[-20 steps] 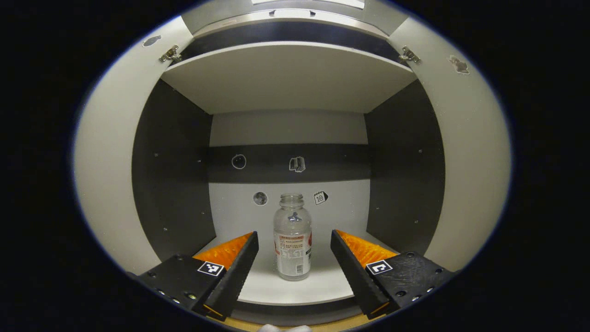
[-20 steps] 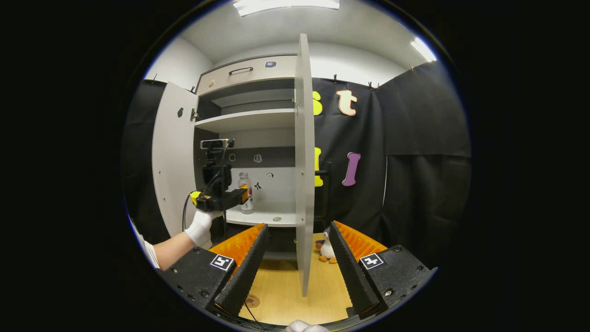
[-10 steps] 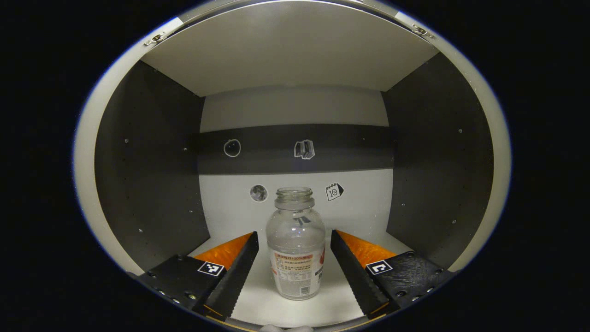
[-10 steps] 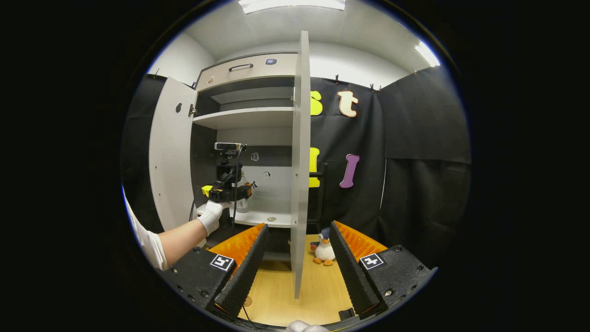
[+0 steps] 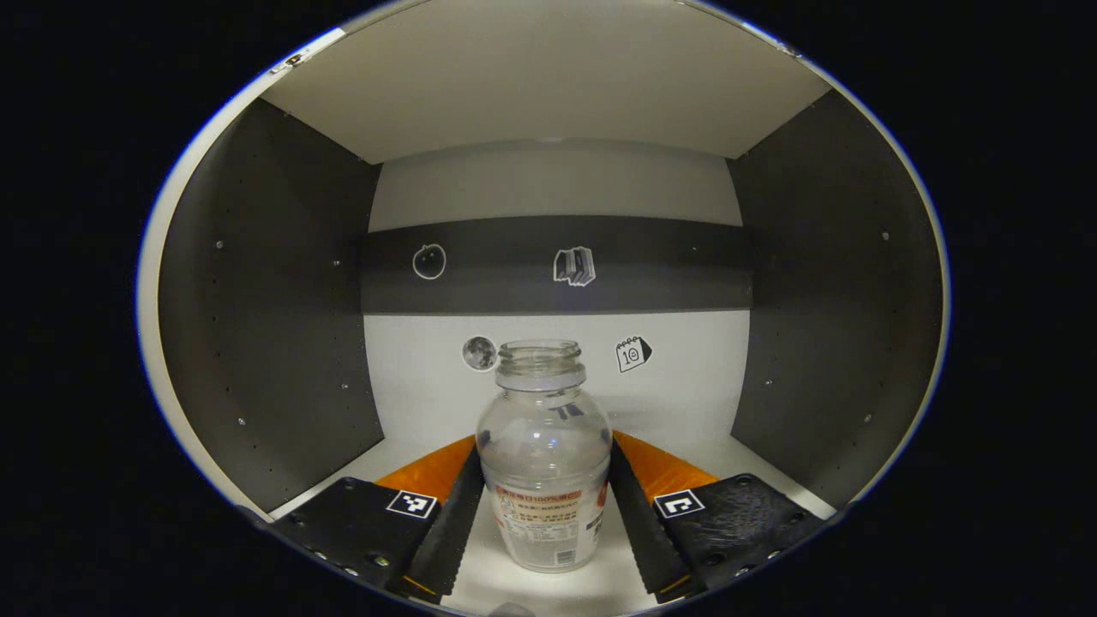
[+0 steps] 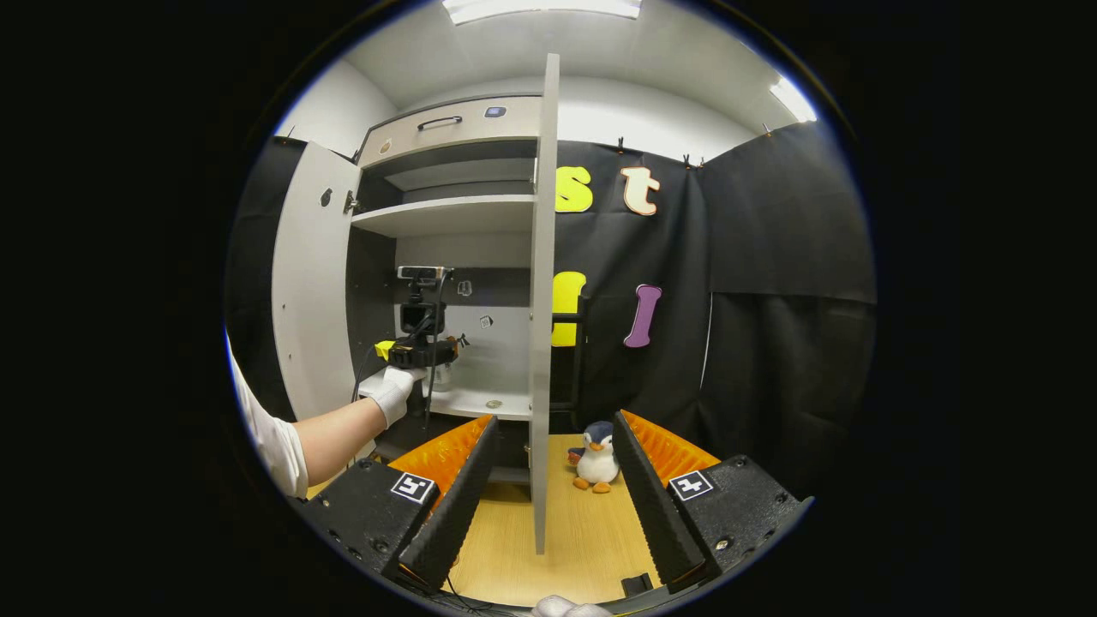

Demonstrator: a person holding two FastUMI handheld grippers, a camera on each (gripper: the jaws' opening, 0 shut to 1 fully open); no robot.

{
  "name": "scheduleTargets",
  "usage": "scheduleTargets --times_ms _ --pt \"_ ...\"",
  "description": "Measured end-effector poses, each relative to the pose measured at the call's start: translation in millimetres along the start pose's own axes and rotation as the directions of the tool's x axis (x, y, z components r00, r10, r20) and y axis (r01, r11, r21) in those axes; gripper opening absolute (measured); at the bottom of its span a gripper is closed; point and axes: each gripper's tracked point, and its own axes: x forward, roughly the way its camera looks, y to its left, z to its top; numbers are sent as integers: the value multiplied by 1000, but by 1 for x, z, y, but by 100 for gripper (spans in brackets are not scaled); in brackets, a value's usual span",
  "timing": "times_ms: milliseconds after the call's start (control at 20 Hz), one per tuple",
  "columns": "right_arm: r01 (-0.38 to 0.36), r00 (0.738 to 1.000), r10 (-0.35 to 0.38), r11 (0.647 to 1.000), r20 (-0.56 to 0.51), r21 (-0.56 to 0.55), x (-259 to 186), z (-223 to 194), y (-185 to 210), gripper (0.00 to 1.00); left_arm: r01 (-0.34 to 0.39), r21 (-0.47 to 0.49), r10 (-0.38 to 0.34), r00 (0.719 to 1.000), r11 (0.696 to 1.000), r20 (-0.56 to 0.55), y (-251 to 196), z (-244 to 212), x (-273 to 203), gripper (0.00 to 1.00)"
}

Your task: Grasp the bottle in the cabinet with the left hand and place it on the coaster, then close the right door with the right hand and the left door with the left hand.

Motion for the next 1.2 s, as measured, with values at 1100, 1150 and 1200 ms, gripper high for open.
scheduleTargets --times_ms 1100,1150,1200 --pt "-67 998 67 998 21 19 -42 -14 35 82 56 -1 -56 997 998 50 33 -56 -272 74" --pt "-63 998 63 998 16 19 -43 -16 35 82 53 10 -53 997 999 52 34 -67 -281 74" --pt "-62 998 62 998 9 14 -44 -18 34 82 59 13 -60 997 998 45 34 -80 -288 75"
